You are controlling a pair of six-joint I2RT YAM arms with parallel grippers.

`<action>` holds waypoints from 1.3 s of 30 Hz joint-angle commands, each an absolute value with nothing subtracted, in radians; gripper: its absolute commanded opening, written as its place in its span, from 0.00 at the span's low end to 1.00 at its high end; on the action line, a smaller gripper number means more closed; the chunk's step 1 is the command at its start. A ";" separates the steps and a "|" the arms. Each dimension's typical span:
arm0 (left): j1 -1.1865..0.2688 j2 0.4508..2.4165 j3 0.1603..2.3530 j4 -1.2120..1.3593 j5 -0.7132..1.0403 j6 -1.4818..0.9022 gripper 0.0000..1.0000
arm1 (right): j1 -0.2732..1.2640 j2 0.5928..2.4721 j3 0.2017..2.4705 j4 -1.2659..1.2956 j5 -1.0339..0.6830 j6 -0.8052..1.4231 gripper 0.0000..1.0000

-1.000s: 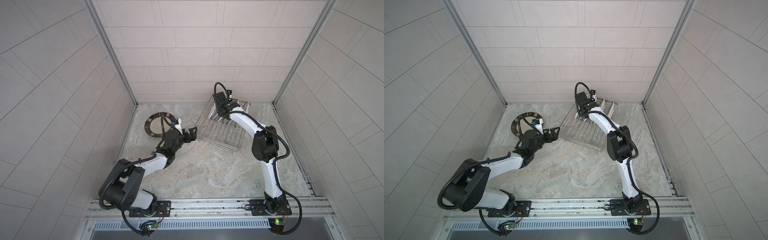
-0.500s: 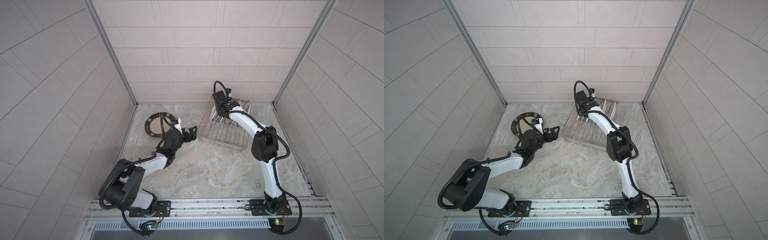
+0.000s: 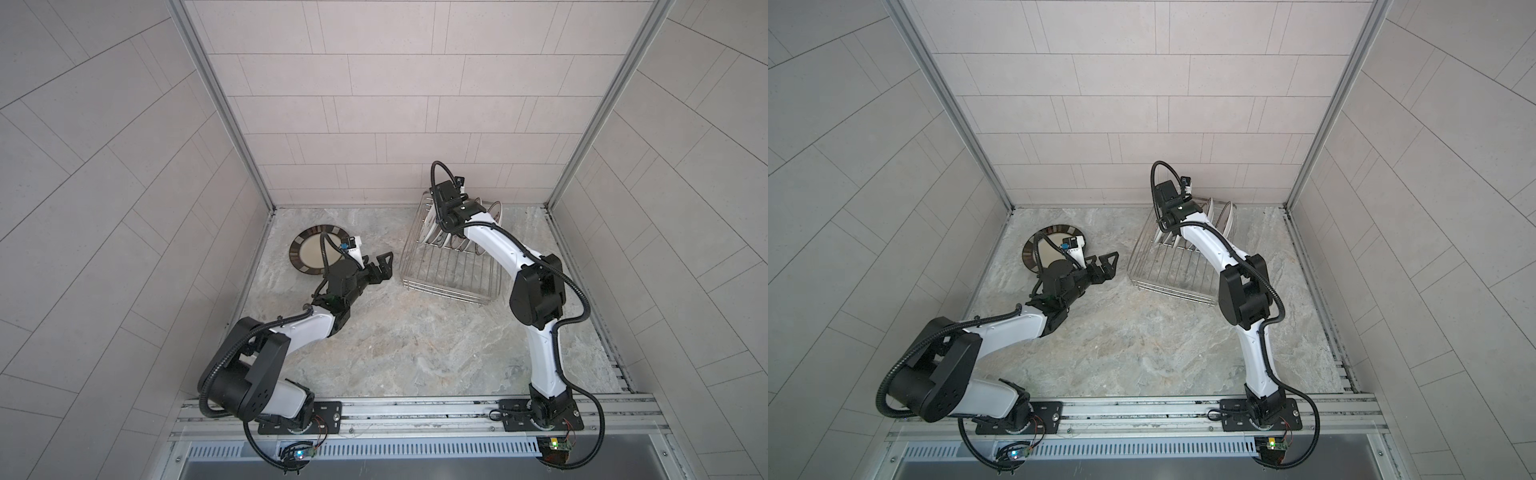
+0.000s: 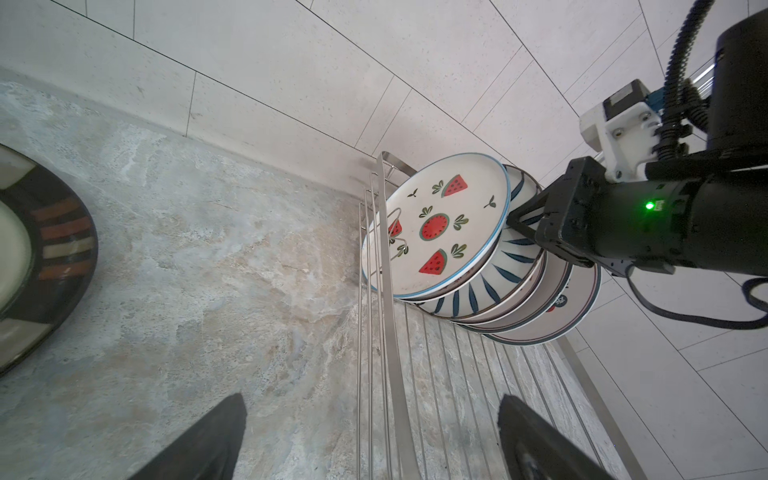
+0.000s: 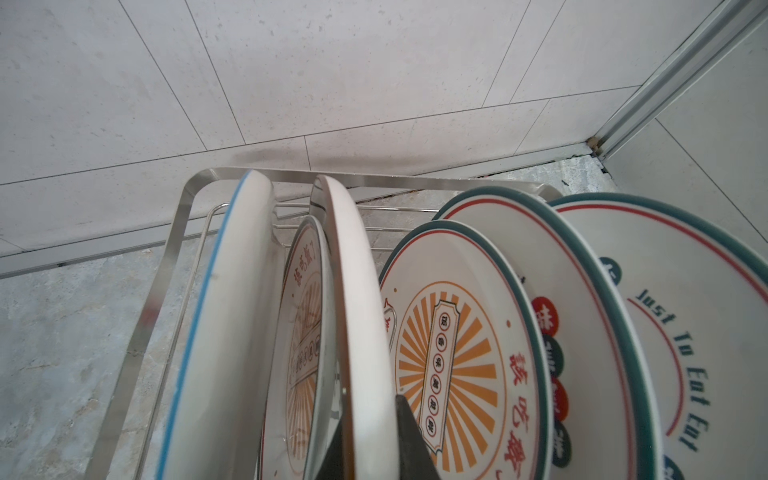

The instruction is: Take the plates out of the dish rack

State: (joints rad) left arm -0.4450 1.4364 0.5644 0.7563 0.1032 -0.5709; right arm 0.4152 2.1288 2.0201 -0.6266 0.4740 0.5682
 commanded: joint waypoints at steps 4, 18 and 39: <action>-0.442 1.441 0.558 0.812 0.082 -0.548 1.00 | 0.405 2.004 2.029 -0.591 0.452 0.525 0.08; -0.352 1.545 0.729 0.981 0.550 -0.551 1.00 | 0.308 2.006 1.945 -0.496 0.061 0.485 0.10; -0.351 1.498 0.744 0.843 0.442 -0.519 1.00 | 0.360 2.094 2.050 -0.640 0.319 0.442 0.25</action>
State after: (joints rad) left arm -0.3492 1.5333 0.7631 0.8791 0.4751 -0.5617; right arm 0.3439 2.0655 1.9949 -0.5980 0.2459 0.4515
